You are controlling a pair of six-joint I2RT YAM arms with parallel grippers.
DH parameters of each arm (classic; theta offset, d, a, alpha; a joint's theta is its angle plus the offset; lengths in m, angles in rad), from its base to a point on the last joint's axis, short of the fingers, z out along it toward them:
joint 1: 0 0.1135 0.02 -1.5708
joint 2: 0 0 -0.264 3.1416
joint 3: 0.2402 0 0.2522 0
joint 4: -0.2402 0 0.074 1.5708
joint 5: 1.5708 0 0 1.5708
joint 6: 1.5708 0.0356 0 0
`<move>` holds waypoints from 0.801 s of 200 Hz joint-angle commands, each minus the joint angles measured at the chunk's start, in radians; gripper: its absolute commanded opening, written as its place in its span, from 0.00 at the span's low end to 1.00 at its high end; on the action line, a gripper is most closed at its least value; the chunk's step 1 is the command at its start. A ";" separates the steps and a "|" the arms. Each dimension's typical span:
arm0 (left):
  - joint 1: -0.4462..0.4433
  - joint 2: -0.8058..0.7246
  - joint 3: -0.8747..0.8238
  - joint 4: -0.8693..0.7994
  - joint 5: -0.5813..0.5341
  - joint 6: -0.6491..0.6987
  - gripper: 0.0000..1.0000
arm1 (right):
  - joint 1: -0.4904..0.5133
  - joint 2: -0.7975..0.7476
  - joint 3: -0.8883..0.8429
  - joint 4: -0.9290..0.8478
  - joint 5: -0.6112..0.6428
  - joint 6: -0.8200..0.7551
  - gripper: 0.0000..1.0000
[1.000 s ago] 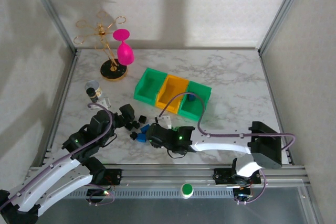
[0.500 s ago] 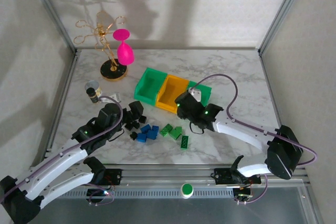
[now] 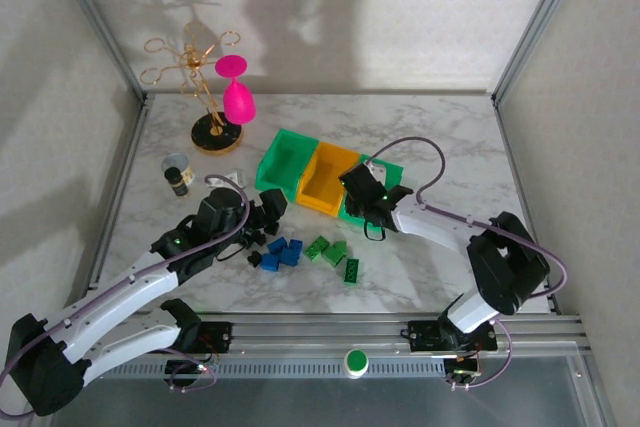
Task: Sort the legos into containers by color
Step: Place the lego in the container.
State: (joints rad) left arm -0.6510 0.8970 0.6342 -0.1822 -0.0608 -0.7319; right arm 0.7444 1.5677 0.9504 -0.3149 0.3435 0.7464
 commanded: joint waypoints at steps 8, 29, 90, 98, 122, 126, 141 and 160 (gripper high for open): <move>0.008 -0.005 0.032 0.021 0.008 0.027 1.00 | -0.032 0.046 0.029 0.059 -0.014 -0.026 0.33; 0.008 -0.007 0.032 0.018 -0.003 0.030 1.00 | -0.045 0.077 0.044 0.065 -0.014 -0.037 0.33; 0.008 -0.004 0.050 0.005 -0.022 0.056 1.00 | -0.089 0.100 0.048 0.079 -0.010 -0.084 0.40; 0.008 -0.001 0.049 0.007 -0.018 0.055 0.99 | -0.092 0.097 0.050 0.076 -0.008 -0.086 0.40; 0.008 0.001 0.051 0.010 -0.014 0.054 1.00 | -0.094 0.078 0.047 0.085 -0.021 -0.095 0.44; 0.008 0.001 0.052 0.010 -0.014 0.053 1.00 | -0.094 0.074 0.048 0.083 -0.021 -0.097 0.45; 0.008 0.001 0.054 0.013 -0.013 0.053 1.00 | -0.094 0.061 0.052 0.068 -0.015 -0.100 0.46; 0.008 0.002 0.060 0.012 -0.010 0.052 1.00 | -0.094 0.023 0.051 0.056 -0.015 -0.104 0.46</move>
State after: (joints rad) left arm -0.6510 0.8978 0.6605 -0.1822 -0.0662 -0.6991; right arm 0.6567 1.6505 0.9745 -0.2447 0.3199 0.6643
